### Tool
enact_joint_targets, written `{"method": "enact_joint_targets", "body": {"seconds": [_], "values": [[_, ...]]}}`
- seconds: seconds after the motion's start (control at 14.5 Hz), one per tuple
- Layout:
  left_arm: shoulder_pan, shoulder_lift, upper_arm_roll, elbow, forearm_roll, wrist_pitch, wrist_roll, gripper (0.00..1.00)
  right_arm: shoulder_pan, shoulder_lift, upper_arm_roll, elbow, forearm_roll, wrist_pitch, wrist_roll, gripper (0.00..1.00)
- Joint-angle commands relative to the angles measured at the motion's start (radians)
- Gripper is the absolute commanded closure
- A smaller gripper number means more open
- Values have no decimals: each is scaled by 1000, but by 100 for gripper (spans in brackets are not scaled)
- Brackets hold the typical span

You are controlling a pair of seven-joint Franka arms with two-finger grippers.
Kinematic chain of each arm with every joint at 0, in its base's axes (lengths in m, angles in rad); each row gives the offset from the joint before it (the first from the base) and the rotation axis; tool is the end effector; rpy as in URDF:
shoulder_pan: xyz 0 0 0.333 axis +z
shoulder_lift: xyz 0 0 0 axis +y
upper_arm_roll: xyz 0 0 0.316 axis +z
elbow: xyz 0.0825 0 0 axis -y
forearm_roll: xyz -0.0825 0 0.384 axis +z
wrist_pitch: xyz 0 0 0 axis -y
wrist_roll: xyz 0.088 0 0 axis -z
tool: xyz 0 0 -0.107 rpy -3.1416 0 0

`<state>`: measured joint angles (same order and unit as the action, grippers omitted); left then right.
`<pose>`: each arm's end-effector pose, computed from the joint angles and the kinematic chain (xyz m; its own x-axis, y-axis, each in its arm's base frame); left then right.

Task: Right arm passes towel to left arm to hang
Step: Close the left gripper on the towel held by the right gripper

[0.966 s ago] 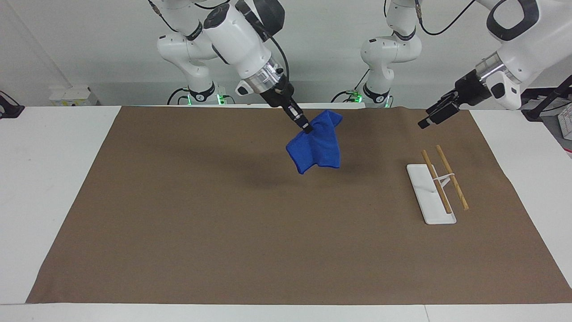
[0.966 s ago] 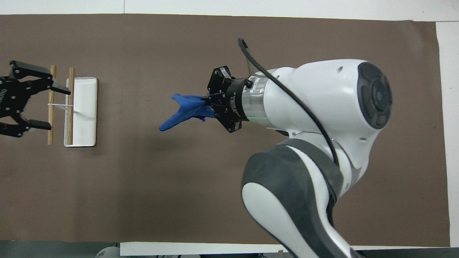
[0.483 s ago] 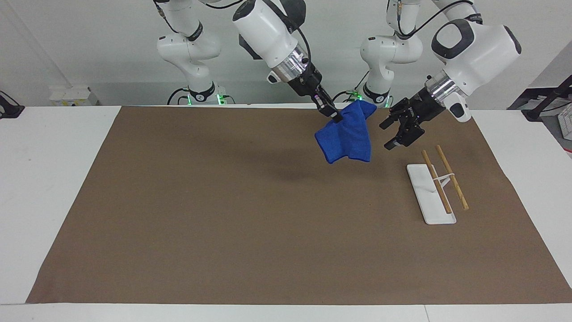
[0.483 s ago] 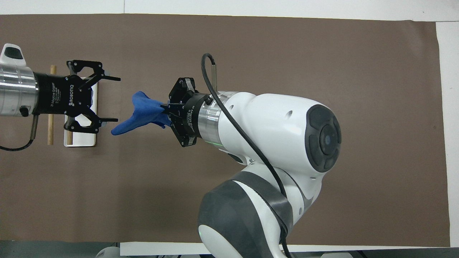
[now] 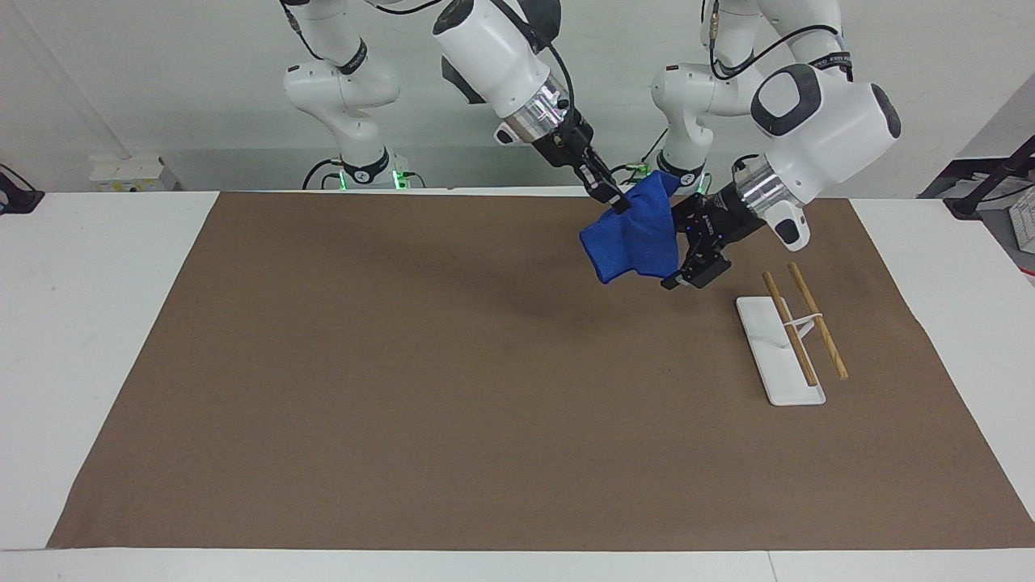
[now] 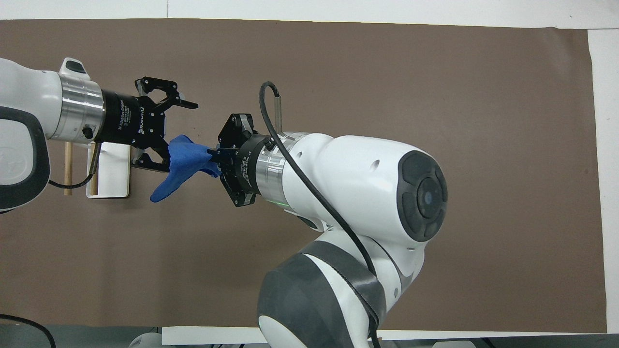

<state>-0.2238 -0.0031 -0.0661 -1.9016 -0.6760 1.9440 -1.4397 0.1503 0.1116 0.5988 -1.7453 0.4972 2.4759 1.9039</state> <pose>0.5334 -0.2032 0.5149 0.1602 0.7905 -0.5911 0.9853 -0.1643 0.0473 0.4800 0.4203 0.5839 0.1800 -0.7445 -0.6428 -0.9585 0.0142 -0.2849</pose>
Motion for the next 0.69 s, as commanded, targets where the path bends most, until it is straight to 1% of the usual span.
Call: {"method": "enact_joint_targets", "body": {"seconds": [0.0,0.07,0.14,0.28,0.34,0.41,0.48,0.55,0.62], "values": [[-37,8,11,21,-1,-63,-21,0,-9,10,13,12,17,6,9,100],[-39,8,9,19,-1,-60,-22,1,-9,10,13,12,15,6,7,100],[-46,8,9,19,-1,-50,-25,11,-9,10,13,10,15,6,4,100],[-46,8,9,19,-1,-59,-33,50,-9,10,13,10,14,5,1,100],[-43,8,9,19,-1,-63,-31,68,-9,10,13,10,14,3,1,100],[-43,8,9,19,-1,-65,-28,82,-9,10,13,10,12,3,0,100],[-43,8,9,19,-1,-65,-28,94,-9,10,13,10,12,1,0,100],[-43,8,9,19,-1,-63,-28,100,-11,10,13,10,9,1,-2,100],[-42,8,9,19,-1,-63,-28,100,-11,10,13,10,9,1,-2,100]]}}
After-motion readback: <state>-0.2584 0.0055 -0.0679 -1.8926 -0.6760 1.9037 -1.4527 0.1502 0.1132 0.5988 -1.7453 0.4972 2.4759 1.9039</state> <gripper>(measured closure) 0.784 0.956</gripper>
